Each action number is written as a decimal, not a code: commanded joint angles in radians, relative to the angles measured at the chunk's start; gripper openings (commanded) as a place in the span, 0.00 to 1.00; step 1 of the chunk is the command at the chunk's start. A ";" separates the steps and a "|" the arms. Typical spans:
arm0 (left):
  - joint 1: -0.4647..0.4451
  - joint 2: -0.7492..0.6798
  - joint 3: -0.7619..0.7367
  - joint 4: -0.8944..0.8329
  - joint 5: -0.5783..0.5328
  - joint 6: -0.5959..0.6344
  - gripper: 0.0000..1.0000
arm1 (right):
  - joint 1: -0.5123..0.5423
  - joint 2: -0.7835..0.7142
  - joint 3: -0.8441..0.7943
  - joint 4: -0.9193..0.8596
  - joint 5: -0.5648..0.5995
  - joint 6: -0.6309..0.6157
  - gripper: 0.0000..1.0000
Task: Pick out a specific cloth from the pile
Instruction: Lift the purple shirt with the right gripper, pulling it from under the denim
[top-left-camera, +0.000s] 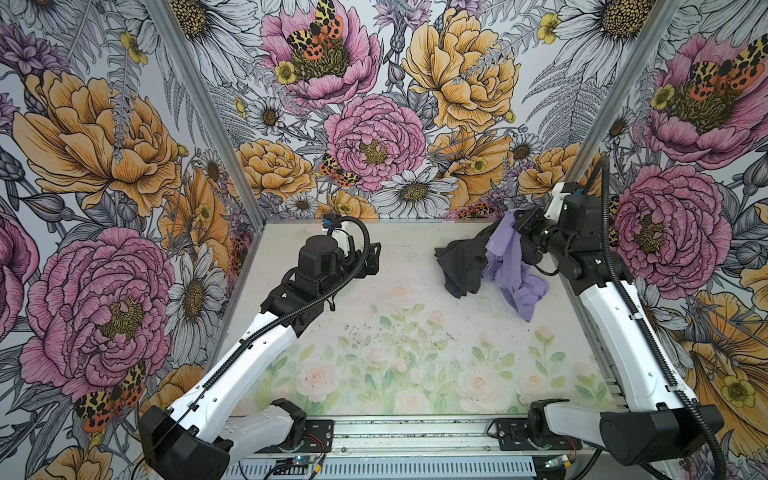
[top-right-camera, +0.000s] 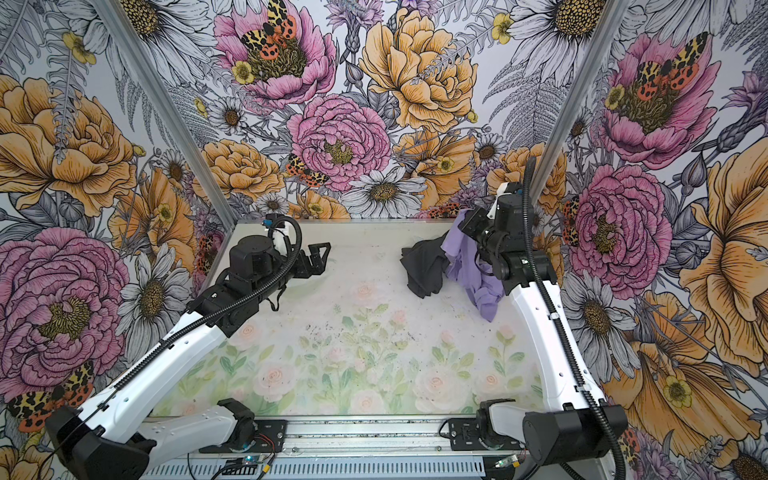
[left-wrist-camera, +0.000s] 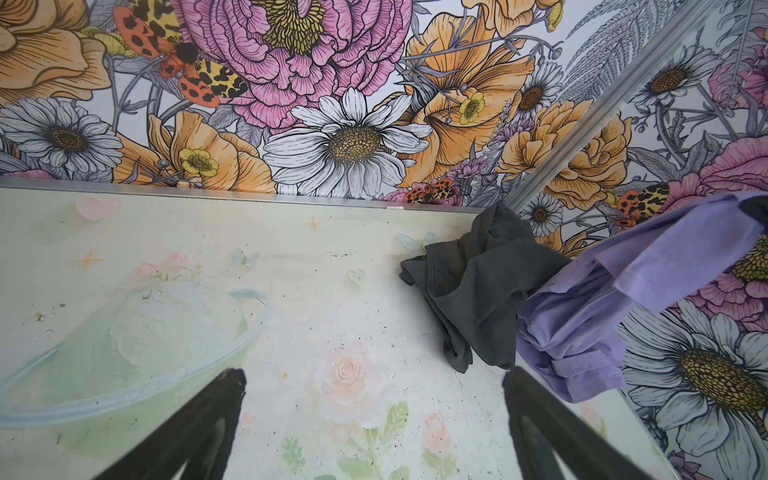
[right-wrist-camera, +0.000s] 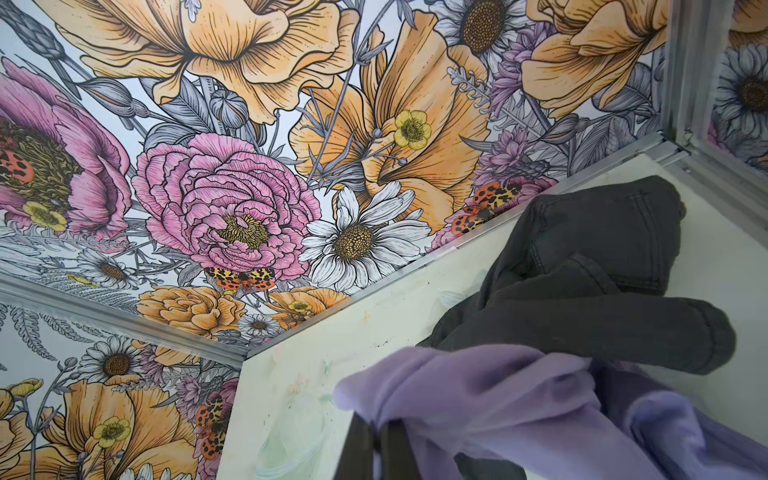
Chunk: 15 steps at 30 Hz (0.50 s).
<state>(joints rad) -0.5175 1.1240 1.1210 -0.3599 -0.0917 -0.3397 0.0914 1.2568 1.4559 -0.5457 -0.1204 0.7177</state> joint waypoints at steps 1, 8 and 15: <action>-0.008 0.004 0.033 0.028 0.019 0.021 0.99 | 0.022 -0.030 0.084 0.050 0.023 -0.055 0.00; -0.011 -0.001 0.030 0.046 0.040 0.025 0.99 | 0.068 -0.011 0.168 0.005 0.058 -0.118 0.00; -0.015 -0.021 0.009 0.100 0.044 0.035 0.99 | 0.146 0.034 0.276 -0.053 0.096 -0.188 0.00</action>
<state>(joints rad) -0.5220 1.1240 1.1259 -0.3130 -0.0715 -0.3294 0.2108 1.2816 1.6627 -0.6323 -0.0513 0.5854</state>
